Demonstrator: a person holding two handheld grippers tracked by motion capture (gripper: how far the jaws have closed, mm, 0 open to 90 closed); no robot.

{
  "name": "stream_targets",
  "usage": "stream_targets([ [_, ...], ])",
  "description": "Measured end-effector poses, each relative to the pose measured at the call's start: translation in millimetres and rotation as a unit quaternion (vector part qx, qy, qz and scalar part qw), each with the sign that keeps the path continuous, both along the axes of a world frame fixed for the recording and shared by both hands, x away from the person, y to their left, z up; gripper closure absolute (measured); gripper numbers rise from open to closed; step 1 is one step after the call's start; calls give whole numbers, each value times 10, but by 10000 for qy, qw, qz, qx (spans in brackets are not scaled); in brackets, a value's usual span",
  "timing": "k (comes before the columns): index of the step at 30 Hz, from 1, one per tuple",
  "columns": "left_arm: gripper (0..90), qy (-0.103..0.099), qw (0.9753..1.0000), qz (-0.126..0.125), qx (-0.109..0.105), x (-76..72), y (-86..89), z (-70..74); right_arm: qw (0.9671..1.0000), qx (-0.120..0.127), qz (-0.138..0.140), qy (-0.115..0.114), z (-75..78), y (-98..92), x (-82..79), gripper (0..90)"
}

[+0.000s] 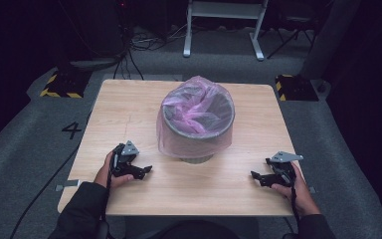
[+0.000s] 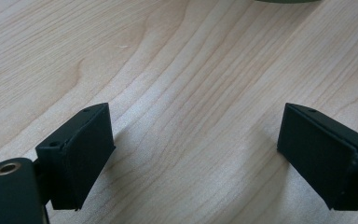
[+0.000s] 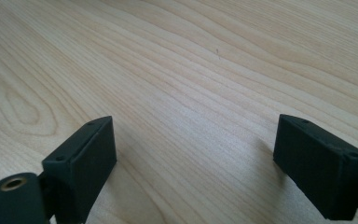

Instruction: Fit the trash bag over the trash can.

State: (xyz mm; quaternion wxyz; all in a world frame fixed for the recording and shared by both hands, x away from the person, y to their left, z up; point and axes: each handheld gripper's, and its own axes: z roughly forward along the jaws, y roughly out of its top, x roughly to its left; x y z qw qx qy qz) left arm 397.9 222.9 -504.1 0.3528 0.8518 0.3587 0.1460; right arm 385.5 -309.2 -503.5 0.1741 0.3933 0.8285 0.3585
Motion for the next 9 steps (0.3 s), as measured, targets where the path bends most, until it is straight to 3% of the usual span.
stream_targets([
  [9, 102, 21, 10000, -8, 8, 7, -3, 2, 10000, -12, -13, 16, -1, 4, 13, 115],
])
